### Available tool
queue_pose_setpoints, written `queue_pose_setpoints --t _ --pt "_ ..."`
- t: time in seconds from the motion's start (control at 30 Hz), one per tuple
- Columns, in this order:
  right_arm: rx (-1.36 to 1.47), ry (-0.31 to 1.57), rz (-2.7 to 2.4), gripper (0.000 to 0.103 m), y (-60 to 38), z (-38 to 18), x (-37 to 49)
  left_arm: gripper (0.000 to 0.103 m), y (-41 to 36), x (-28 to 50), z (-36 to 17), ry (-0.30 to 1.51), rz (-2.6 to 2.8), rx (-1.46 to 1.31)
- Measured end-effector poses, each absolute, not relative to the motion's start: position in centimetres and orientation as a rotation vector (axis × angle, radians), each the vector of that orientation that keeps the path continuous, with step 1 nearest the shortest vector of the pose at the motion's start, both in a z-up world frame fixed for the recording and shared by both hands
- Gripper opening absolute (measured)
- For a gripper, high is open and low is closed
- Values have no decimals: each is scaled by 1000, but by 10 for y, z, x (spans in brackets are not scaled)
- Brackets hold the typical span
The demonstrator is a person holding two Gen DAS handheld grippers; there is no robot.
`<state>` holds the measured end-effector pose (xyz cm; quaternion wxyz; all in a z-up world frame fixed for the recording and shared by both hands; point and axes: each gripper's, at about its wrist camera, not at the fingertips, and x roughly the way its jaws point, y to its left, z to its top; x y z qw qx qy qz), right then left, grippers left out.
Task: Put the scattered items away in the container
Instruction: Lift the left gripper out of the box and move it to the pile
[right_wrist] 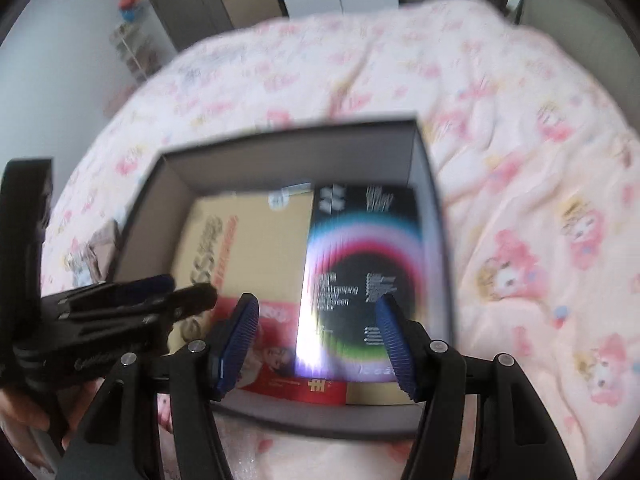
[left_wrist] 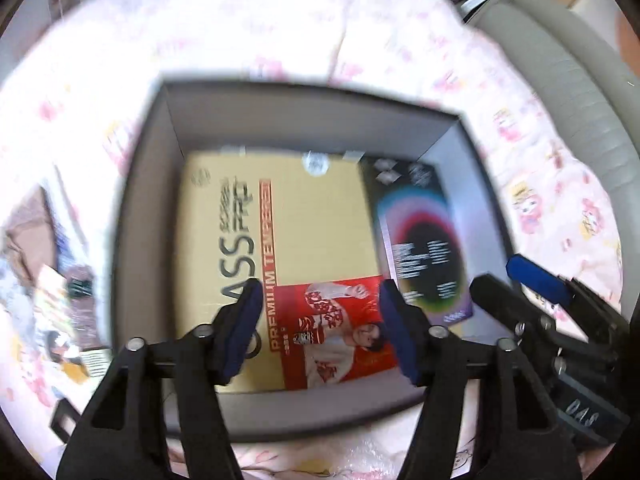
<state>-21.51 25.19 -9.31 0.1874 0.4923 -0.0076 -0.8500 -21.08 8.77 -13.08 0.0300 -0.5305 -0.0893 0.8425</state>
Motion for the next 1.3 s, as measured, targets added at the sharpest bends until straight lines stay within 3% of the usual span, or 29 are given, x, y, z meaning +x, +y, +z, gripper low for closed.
queue_pose_setpoints --t 0.17,0.53,0.9,1.3 --pt "1263 -50 -2487 62 253 -54 -170 72 106 -160 -83 -162 2733 -1478" --pt "1160 -68 -2502 64 226 -13 -90 72 61 -76 -29 -143 2763 -1372" --pt "1181 -26 -2340 64 163 -22 -51 71 -2 -30 -39 -145 2826 -1417" --pt "1216 67 -2085 64 64 -64 -42 71 -92 6 -94 -450 2856 -1548"
